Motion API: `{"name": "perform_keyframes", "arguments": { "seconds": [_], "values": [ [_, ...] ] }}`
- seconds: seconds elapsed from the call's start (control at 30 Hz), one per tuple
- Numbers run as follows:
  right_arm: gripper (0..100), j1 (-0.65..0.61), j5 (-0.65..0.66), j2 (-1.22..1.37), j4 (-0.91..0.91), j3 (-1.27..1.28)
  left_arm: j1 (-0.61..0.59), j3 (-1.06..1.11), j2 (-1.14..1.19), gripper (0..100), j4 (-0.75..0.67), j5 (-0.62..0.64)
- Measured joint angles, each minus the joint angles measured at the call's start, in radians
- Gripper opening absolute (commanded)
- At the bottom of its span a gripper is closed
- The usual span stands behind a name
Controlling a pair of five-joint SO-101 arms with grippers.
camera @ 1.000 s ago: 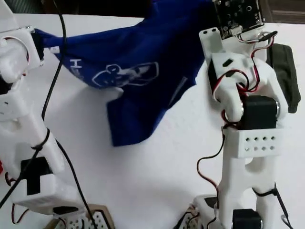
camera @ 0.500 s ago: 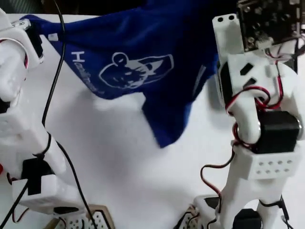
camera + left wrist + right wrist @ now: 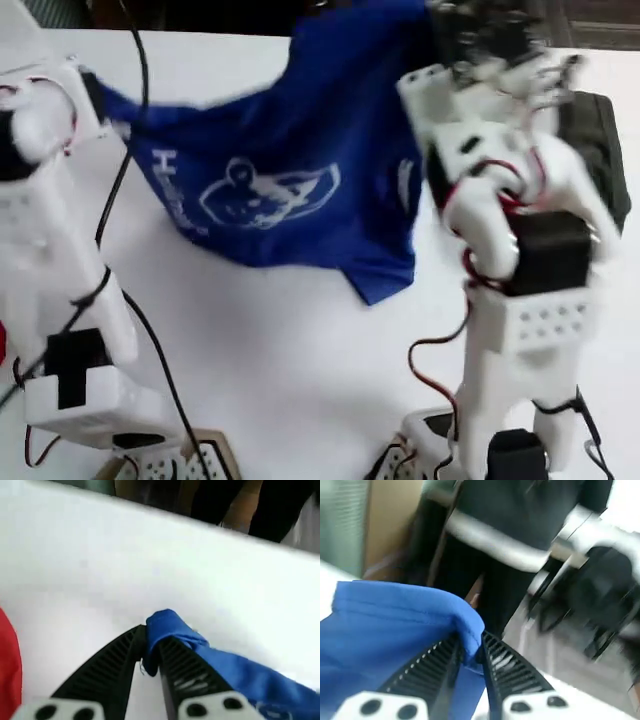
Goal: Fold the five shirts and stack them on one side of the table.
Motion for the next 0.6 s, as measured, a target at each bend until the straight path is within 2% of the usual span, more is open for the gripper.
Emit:
{"name": "perform_keyframes", "arguments": {
  "seconds": [0.1, 0.23, 0.47, 0.6],
  "values": [
    [1.8, -0.04, 0.0, -0.002, 0.026, 0.138, 0.0, 0.229, 0.0, 3, -0.005, -0.071],
    [1.8, -0.068, 0.0, 0.0, 0.031, 0.364, -0.008, 0.555, 0.0, 3, -0.107, -0.167],
    [1.8, -0.106, 0.0, 0.0, -0.037, 0.684, -0.074, 0.993, 0.002, 3, -0.328, -0.192],
    [1.8, -0.104, 0.046, -0.015, -0.069, 0.812, -0.077, 1.096, 0.002, 14, -0.411, -0.195]
  ]
}}
